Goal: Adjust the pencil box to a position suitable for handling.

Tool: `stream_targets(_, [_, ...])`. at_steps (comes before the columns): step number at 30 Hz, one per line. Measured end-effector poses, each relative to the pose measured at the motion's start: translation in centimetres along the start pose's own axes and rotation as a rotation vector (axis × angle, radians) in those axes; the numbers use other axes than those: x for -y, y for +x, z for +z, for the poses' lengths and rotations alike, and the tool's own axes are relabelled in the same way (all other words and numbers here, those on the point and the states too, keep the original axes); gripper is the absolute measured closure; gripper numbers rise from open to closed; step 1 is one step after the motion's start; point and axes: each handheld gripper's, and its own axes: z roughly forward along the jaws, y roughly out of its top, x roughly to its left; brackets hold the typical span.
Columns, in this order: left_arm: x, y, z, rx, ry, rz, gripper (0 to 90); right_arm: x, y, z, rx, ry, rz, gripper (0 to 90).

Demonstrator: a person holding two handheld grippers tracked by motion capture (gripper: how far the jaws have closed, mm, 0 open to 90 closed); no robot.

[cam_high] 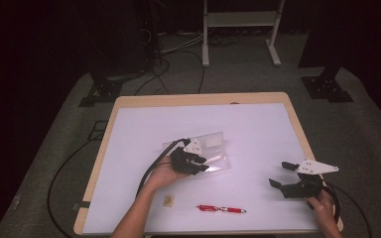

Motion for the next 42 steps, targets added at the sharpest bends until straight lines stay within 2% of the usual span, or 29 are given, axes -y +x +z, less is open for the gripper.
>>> stream_targets(2, [-0.1,-0.5,0.0,0.016,-0.023,0.002,67.5,0.0,0.0,0.0,0.001,-0.002,-0.001,13.8])
stream_targets(5, [-0.3,-1.2,0.1,0.026,-0.010,0.029,67.8,0.0,0.0,0.0,0.002,0.000,0.002,13.8])
stream_targets(8, [-0.6,-1.9,0.1,0.033,-0.025,0.041,67.5,0.0,0.0,0.0,0.002,0.000,0.001,13.8])
stream_targets(22, [-0.9,-3.5,-0.1,0.070,-0.041,0.073,63.2,0.0,0.0,0.0,0.003,0.001,0.001,13.7])
stream_targets(31, [-0.8,-4.5,0.1,0.084,-0.068,0.069,60.1,0.0,0.0,0.0,0.003,0.000,0.000,13.8])
stream_targets(42, [0.0,-5.3,0.3,0.096,-0.066,0.064,57.1,0.0,0.0,0.0,0.003,0.002,0.000,13.8])
